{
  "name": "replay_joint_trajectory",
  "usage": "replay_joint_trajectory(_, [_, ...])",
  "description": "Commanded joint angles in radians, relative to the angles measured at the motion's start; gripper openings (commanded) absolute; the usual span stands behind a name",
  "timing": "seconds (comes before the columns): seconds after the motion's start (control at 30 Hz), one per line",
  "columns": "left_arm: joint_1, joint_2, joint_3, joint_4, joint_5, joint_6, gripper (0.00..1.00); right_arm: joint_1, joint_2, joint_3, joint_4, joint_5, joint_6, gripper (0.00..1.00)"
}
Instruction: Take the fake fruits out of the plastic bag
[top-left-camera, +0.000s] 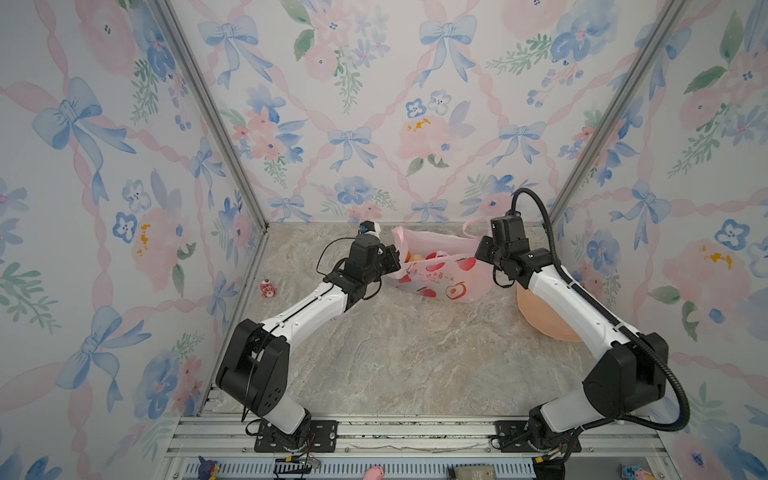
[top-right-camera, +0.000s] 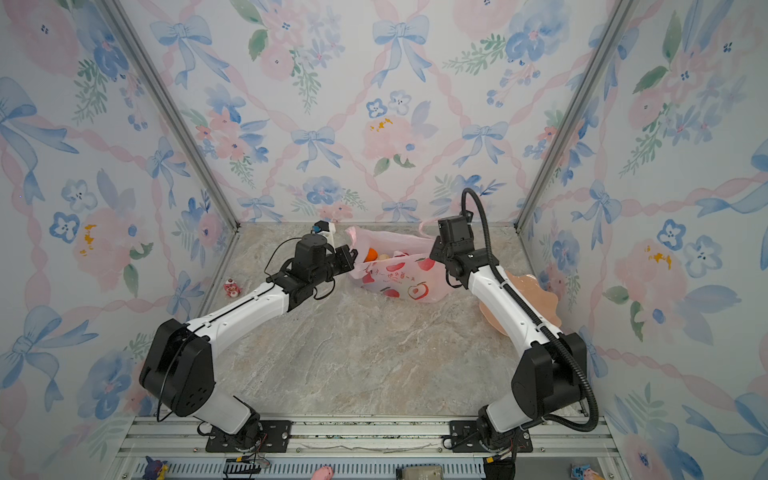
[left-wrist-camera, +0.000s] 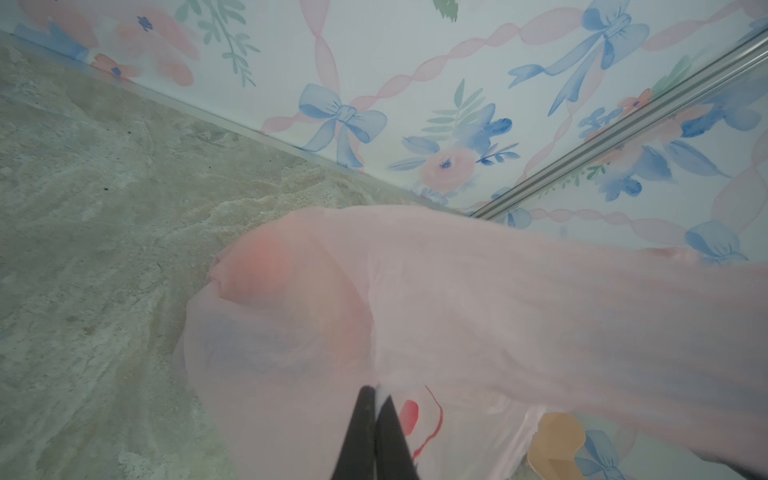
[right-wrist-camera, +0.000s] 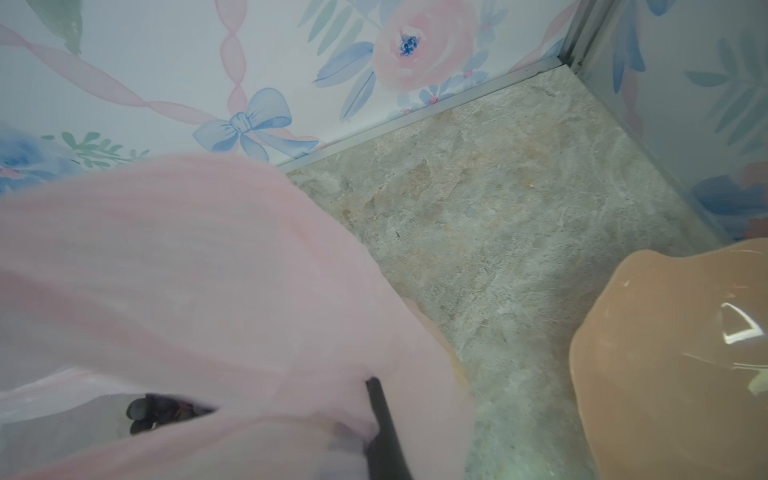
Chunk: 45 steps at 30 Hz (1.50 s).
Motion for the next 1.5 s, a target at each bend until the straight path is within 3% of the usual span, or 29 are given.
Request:
replay_joint_trajectory(0.0, [0.035, 0.076, 0.040, 0.045, 0.086, -0.061, 0.00, -0.052, 0.056, 0.042, 0.143, -0.264, 0.110, 0.00])
replay_joint_trajectory(0.2, [0.142, 0.225, 0.315, 0.012, 0.156, -0.086, 0.00, -0.063, 0.207, 0.221, 0.294, -0.445, 0.202, 0.00])
replay_joint_trajectory(0.33, [0.185, 0.230, 0.422, 0.012, 0.184, -0.101, 0.00, -0.065, 0.242, 0.312, 0.345, -0.525, 0.230, 0.00])
replay_joint_trajectory(0.47, [0.186, 0.130, 0.298, 0.094, 0.150, -0.090, 0.00, -0.065, 0.175, 0.206, 0.424, -0.547, 0.214, 0.00])
replay_joint_trajectory(0.63, [0.184, 0.010, -0.010, 0.214, 0.143, -0.146, 0.00, -0.076, 0.048, -0.070, 0.528, -0.562, 0.212, 0.00])
replay_joint_trajectory(0.8, [0.179, -0.002, -0.260, 0.312, 0.188, -0.212, 0.00, -0.080, -0.014, -0.344, 0.651, -0.588, 0.255, 0.00])
replay_joint_trajectory(1.03, [0.192, 0.091, -0.332, 0.339, 0.323, -0.226, 0.01, -0.146, 0.032, -0.548, 0.869, -0.692, 0.407, 0.00])
replay_joint_trajectory(1.13, [0.188, 0.068, -0.303, 0.246, 0.305, -0.175, 0.14, -0.150, 0.013, -0.529, 0.792, -0.687, 0.356, 0.00])
replay_joint_trajectory(1.23, [0.172, 0.005, -0.259, 0.004, 0.174, -0.065, 0.44, -0.133, -0.022, -0.483, 0.678, -0.646, 0.279, 0.00])
replay_joint_trajectory(1.33, [0.160, -0.076, -0.258, -0.153, 0.063, 0.007, 0.63, -0.121, -0.039, -0.476, 0.663, -0.627, 0.265, 0.00])
replay_joint_trajectory(1.47, [0.144, -0.198, -0.275, -0.298, -0.044, 0.064, 0.72, -0.107, -0.050, -0.468, 0.645, -0.604, 0.245, 0.00])
